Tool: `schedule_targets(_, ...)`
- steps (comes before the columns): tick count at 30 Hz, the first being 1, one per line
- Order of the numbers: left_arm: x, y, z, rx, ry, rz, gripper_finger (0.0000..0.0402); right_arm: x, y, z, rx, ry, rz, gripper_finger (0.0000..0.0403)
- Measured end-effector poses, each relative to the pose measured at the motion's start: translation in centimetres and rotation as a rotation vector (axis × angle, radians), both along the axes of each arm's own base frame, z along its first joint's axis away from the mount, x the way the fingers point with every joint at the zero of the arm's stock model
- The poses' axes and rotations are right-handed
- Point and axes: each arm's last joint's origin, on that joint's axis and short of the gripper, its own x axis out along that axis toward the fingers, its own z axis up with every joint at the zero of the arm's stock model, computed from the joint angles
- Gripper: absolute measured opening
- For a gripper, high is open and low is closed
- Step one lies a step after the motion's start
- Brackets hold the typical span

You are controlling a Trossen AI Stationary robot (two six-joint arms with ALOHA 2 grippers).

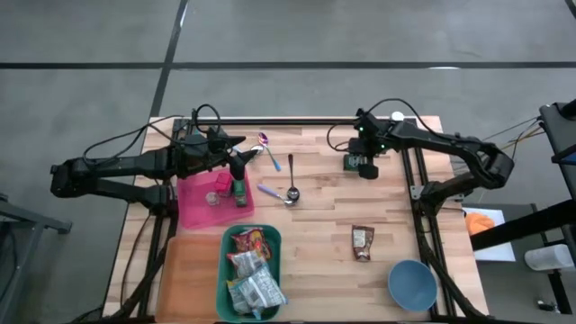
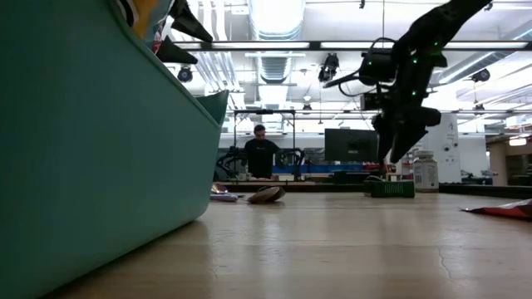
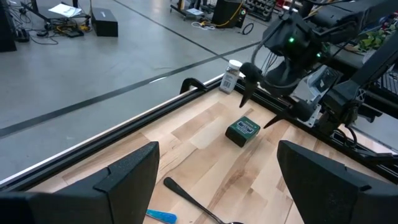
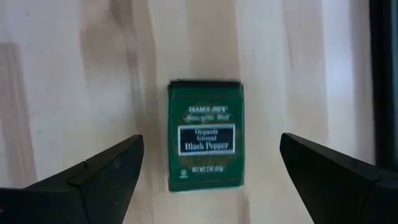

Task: Pick & Place Food Item
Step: Put the green seasoning can into the pink bin

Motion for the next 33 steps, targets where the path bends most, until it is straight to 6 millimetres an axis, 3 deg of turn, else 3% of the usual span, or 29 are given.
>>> schedule_targets(33,0.0,0.0,0.0,0.000,0.000,0.000,0.0329,1.8,-1.4,-5.1,0.133,0.110,-0.044,0.0374)
